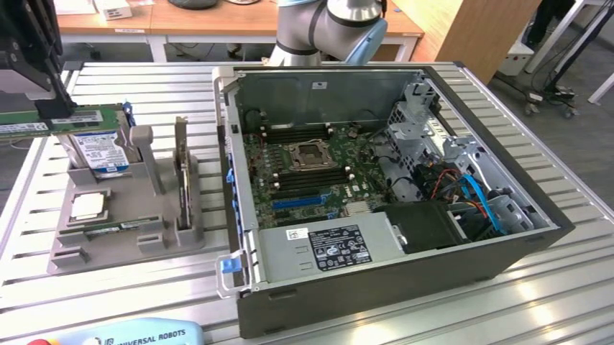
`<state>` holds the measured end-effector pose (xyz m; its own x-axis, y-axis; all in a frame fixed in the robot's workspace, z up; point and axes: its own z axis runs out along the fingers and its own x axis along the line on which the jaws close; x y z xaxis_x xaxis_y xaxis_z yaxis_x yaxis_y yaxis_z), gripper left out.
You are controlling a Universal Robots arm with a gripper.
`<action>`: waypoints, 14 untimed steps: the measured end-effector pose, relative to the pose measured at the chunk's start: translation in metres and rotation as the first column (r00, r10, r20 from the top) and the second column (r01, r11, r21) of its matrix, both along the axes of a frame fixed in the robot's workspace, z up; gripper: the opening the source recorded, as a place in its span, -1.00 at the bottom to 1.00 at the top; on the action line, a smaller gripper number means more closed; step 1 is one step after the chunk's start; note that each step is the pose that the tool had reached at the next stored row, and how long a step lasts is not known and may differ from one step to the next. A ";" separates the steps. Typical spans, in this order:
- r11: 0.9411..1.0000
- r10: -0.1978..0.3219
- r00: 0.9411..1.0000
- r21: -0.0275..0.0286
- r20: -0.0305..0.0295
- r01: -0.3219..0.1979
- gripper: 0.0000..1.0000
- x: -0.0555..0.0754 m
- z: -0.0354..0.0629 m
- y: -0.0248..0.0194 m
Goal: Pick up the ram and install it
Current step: 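Pick up the ram and move it above insertion slot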
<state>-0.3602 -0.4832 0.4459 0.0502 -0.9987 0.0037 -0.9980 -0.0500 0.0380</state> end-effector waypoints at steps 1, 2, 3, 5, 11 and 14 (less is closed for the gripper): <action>1.000 0.000 1.000 0.000 0.000 0.000 -0.76 0.001 -0.0001 0.0000; 1.000 0.000 1.000 0.000 0.000 0.000 -0.76 0.003 -0.0001 0.0000; 1.000 0.000 1.000 0.000 0.000 0.000 -0.76 0.005 0.0000 0.0000; 1.000 0.000 1.000 0.000 0.000 0.000 -0.76 0.008 -0.0002 0.0000; 1.000 0.000 1.000 0.000 0.000 0.000 -0.76 0.022 -0.0005 0.0000; 1.000 0.000 1.000 0.000 0.000 0.000 -0.76 0.030 -0.0005 0.0000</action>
<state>-0.3304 -0.4832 0.4453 0.0498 -0.9988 0.0037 -0.9980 -0.0496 0.0381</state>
